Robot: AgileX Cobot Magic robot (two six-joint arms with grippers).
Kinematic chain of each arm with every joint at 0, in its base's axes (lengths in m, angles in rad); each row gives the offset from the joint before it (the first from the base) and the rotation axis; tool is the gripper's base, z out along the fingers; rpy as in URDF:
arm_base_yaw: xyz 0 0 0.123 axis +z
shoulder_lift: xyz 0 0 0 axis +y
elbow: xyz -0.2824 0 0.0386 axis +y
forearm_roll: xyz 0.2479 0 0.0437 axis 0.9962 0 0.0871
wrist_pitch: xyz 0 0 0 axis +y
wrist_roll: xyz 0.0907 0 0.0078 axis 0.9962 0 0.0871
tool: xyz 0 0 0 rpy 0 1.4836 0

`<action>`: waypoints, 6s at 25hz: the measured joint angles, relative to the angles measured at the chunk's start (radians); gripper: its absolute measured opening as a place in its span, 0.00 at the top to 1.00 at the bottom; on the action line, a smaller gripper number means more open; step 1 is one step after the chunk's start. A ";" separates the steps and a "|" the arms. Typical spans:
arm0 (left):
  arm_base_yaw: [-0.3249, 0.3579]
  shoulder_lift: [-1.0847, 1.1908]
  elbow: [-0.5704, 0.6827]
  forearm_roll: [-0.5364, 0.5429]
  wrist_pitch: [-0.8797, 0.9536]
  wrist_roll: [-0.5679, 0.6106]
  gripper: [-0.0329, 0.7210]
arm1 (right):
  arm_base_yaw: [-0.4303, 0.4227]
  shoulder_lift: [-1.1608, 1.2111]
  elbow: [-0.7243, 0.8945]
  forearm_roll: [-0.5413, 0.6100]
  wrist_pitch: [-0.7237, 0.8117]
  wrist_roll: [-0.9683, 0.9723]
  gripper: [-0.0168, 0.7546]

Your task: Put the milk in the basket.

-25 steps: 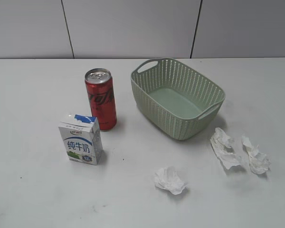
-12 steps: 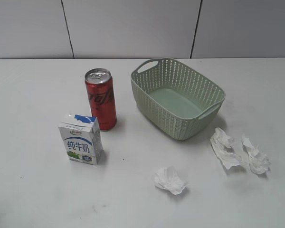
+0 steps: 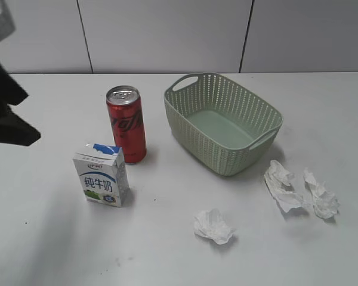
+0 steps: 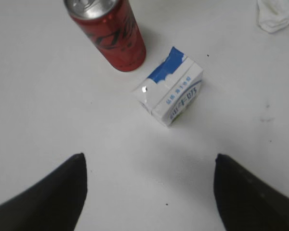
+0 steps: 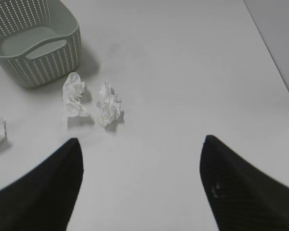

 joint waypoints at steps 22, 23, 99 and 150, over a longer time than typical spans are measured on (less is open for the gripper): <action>-0.145 0.532 -0.266 0.118 0.046 0.260 0.18 | 0.000 0.000 0.000 0.000 0.000 0.000 0.22; -0.145 0.543 -0.266 0.112 0.043 0.260 0.18 | 0.000 0.000 0.000 0.000 0.000 0.000 0.22; -0.036 0.705 -1.243 0.468 0.308 -1.047 0.10 | 0.000 0.000 0.000 -0.001 0.000 0.000 0.22; 0.249 -1.104 0.449 0.459 0.213 -1.119 0.18 | 0.000 0.000 0.000 -0.001 0.000 0.000 0.22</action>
